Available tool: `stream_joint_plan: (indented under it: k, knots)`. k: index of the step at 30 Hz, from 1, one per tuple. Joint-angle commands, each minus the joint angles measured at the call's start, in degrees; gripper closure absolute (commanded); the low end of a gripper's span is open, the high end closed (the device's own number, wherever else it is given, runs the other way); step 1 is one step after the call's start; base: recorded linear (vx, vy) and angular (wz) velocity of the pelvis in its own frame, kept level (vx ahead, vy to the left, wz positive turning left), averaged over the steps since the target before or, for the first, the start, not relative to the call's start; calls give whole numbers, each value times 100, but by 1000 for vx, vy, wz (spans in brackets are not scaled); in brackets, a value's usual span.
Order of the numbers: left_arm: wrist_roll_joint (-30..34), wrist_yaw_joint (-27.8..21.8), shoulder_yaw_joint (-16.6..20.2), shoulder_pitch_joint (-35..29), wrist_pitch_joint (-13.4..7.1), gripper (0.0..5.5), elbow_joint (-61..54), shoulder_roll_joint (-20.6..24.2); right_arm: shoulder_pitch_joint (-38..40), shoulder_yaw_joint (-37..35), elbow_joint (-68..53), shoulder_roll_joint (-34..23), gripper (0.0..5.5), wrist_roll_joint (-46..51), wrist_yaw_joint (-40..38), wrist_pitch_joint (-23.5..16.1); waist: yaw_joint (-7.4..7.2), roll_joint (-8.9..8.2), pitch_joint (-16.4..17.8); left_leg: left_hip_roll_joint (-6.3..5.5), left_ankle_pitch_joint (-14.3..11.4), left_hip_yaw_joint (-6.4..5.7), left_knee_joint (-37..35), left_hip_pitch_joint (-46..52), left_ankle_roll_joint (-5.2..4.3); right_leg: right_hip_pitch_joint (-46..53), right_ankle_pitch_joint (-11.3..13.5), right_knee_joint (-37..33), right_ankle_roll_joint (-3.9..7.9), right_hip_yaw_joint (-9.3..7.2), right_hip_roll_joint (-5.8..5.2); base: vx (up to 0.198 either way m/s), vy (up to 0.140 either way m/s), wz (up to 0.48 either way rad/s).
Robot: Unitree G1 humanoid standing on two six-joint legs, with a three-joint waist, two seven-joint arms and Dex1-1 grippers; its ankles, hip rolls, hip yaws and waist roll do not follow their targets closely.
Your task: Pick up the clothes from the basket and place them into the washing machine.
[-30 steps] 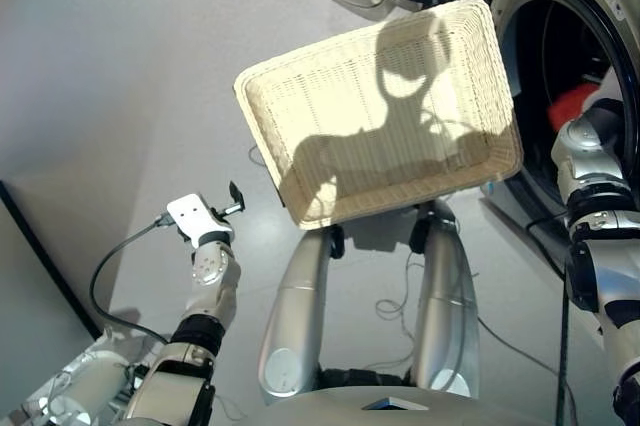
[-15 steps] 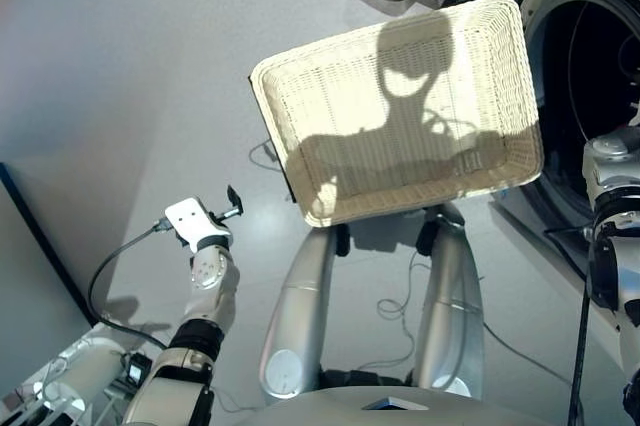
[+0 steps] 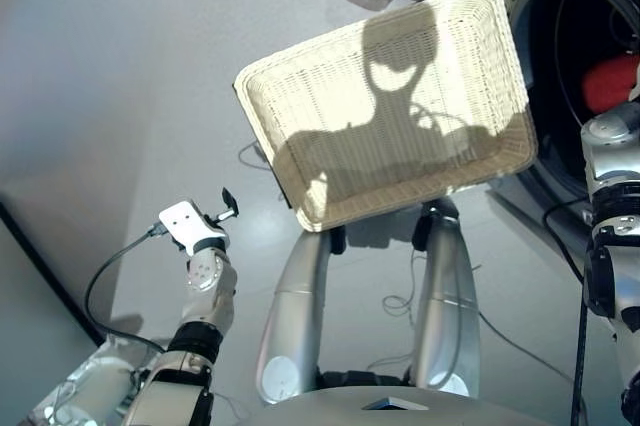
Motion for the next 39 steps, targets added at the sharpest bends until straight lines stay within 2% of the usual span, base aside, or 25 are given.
stream_joint_plan:
  k: [1, 2, 4, 5, 7, 8, 9, 12, 14, 15, 16, 17, 19, 21, 27, 30, 35, 37, 39]
  knots:
    - [-184, -179, 334, 585, -8, 0, 83, 213, 320, 127, 243, -295, 0, 1462, 1108, -818, 79, 209, -390, 26, 29, -352, -589, 143, -282, 20, -415, 476, -31, -286, 215, 0, 0, 0]
    - [-232, -246, 366, 623, 26, 0, 128, 222, 346, 140, 351, -332, 0, 1517, 1113, -867, 84, 201, -400, 21, 33, -354, -590, 147, -281, 32, -425, 463, -36, -289, 220, 0, 0, 0]
    - [-261, -338, 339, 669, -12, 0, 134, 241, 284, -64, 581, -194, 0, 2295, 1313, -1174, 111, 214, -404, 23, 24, -349, -594, 169, -281, 49, -437, 458, -37, -285, 228, 0, 0, 0]
    - [-262, -339, 338, 668, -12, 0, 134, 244, 284, -63, 592, -200, 0, 2315, 1332, -1184, 113, 212, -402, 23, 23, -349, -594, 171, -281, 52, -438, 459, -38, -285, 228, 0, 0, 0]
    - [-356, -396, 311, 606, -35, 0, 182, 218, 403, -388, 547, 172, 0, 3919, 2050, -1597, 111, 219, -383, 28, 15, -339, -577, 191, -288, 73, -452, 476, -29, -290, 233, 0, 0, 0]
    - [-360, -401, 310, 604, -36, 0, 187, 223, 402, -387, 570, 162, 0, 3956, 2090, -1610, 114, 215, -381, 28, 15, -338, -578, 195, -288, 76, -452, 476, -29, -289, 233, 0, 0, 0]
    - [-401, -458, 278, 599, -55, 0, 151, 221, 447, -485, 490, 348, 0, 4888, 2738, -1601, 112, 212, -369, 28, 19, -341, -594, 219, -292, 83, -449, 478, -24, -292, 235, 0, 0, 0]
    - [-524, -587, 243, 563, -42, 0, 272, 182, 483, -443, 647, 466, 0, 5264, 3087, -1568, 136, 196, -369, 19, 27, -345, -615, 265, -292, 124, -445, 452, -29, -312, 243, 0, 0, 0]
    - [-520, -577, 222, 559, -57, 0, 356, 172, 423, -260, 796, 391, 0, 4606, 2760, -1539, 152, 185, -373, 22, 41, -342, -608, 272, -296, 131, -433, 452, -36, -317, 240, 0, 0, 0]
    - [-518, -575, 226, 555, -60, 0, 358, 166, 415, -258, 782, 400, 0, 4570, 2722, -1530, 147, 189, -369, 22, 41, -342, -608, 272, -296, 131, -432, 452, -36, -318, 240, 0, 0, 0]
    - [-481, -557, 249, 530, -64, 0, 382, 208, 262, -58, 877, 224, 0, 4047, 2455, -1469, 167, 190, -382, 26, 52, -349, -617, 276, -300, 134, -427, 437, -39, -317, 241, 0, 0, 0]
    - [-430, -496, 234, 457, -135, 0, 384, 191, 132, 39, 862, 245, 0, 3834, 2286, -1395, 176, 201, -389, 35, 59, -347, -645, 291, -305, 165, -412, 396, -30, -323, 239, 0, 0, 0]
    - [-437, -490, 227, 423, -143, 0, 383, 163, 253, 98, 727, 389, 0, 4232, 2720, -1373, 183, 198, -370, 39, 69, -346, -666, 313, -308, 196, -400, 359, -27, -341, 238, 0, 0, 0]
    - [-433, -521, 217, 459, -132, 0, 349, 161, 361, 191, 653, 415, 0, 4199, 2919, -1339, 186, 192, -369, 41, 77, -350, -677, 332, -305, 214, -398, 359, -29, -352, 236, 0, 0, 0]
    - [-391, -603, 273, 460, -97, 0, 430, 140, 646, 940, 121, 608, 0, 3063, 2902, -1229, 200, 139, -370, 52, 122, -344, -742, 433, -311, 325, -368, 267, -39, -388, 255, 0, 0, 0]
    - [-285, -596, 291, 449, -143, 0, 428, 126, 928, 1491, -603, 699, 0, 2174, 2876, -1260, 205, 106, -367, 61, 157, -369, -811, 524, -316, 432, -341, 173, -35, -414, 259, 0, 0, 0]
    - [-228, -617, 260, 435, -170, 0, 475, 101, 1219, 1817, -870, 902, 0, 1737, 2975, -1198, 216, 69, -387, 68, 187, -387, -893, 656, -336, 575, -332, 109, -21, -469, 252, 0, 0, 0]
    - [-120, -623, 224, 402, -179, 0, 521, 107, 1254, 2296, -1037, 967, 0, 1196, 3115, -1146, 263, 36, -400, 59, 216, -399, -974, 759, -353, 669, -315, 27, -14, -507, 253, 0, 0, 0]
    - [-96, -628, 214, 397, -180, 0, 536, 106, 1276, 2367, -991, 1008, 0, 1162, 3170, -1134, 273, 34, -400, 58, 224, -403, -990, 775, -354, 700, -312, 11, -13, -525, 249, 0, 0, 0]
